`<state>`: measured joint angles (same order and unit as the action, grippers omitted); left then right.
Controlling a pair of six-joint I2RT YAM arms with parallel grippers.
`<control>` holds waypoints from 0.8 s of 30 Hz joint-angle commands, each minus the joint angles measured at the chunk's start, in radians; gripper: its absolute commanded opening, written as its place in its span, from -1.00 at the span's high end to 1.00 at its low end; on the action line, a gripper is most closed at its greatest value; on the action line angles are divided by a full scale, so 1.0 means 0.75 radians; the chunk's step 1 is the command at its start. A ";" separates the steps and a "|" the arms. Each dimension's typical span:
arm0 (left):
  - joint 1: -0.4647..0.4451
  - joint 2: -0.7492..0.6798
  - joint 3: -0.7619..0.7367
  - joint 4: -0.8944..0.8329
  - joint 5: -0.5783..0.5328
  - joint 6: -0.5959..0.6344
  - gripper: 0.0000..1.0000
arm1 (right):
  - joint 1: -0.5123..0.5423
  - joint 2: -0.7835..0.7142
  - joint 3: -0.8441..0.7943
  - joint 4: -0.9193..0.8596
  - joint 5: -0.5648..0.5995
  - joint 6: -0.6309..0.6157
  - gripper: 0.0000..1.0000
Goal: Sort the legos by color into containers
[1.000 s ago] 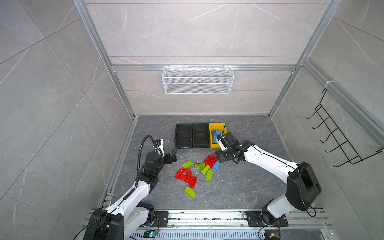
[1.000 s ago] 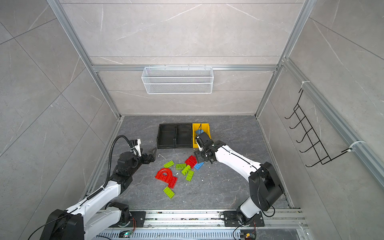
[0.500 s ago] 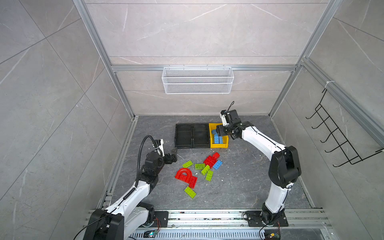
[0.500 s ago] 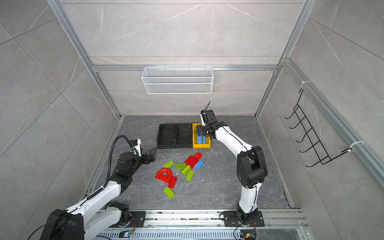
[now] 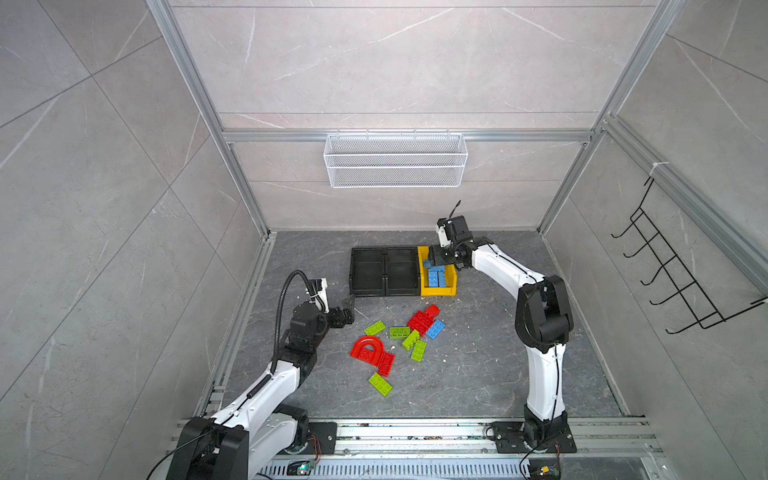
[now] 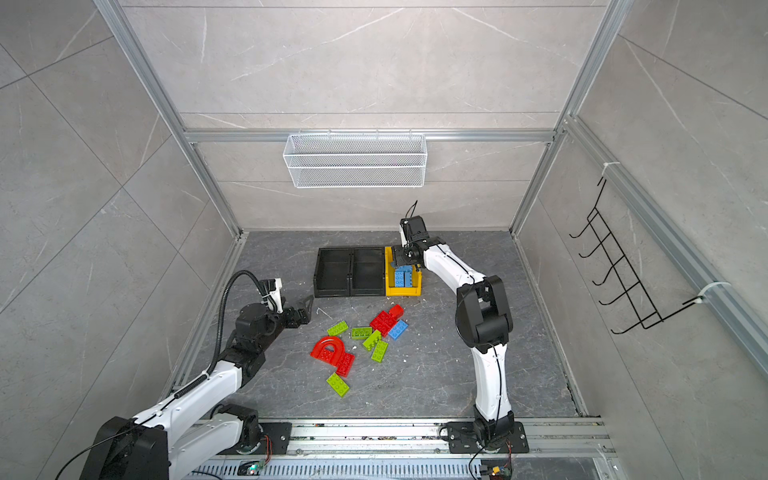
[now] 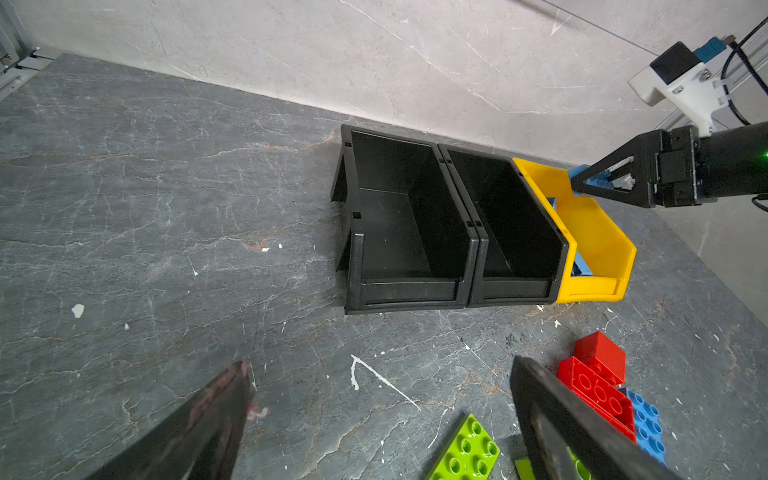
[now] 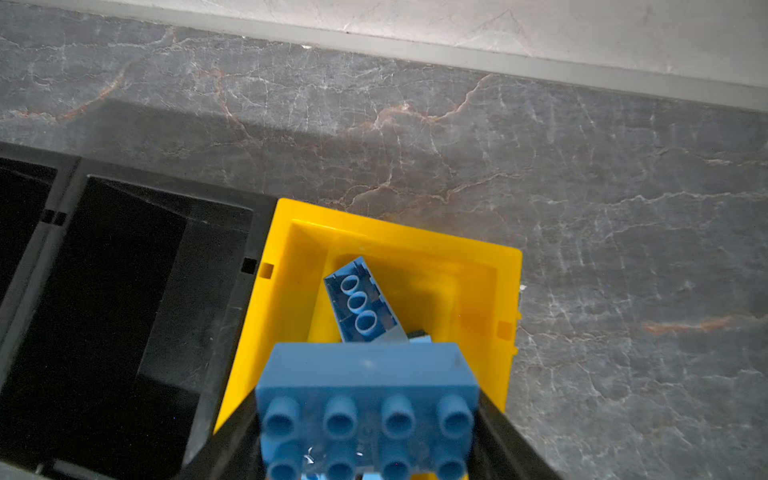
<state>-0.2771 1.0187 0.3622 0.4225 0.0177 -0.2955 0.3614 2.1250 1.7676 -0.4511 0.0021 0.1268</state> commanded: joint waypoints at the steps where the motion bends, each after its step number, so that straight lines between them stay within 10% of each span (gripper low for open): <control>1: -0.005 -0.007 0.027 0.042 -0.013 0.022 -0.99 | 0.003 0.051 0.062 0.015 -0.021 0.022 -0.30; 24: -0.005 -0.004 0.027 0.047 -0.004 0.021 -0.99 | 0.021 -0.139 -0.012 -0.108 -0.057 0.001 -0.56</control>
<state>-0.2771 1.0203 0.3622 0.4229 0.0177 -0.2955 0.3626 2.1456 1.8118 -0.4969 -0.0265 0.1371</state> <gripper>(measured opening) 0.996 0.780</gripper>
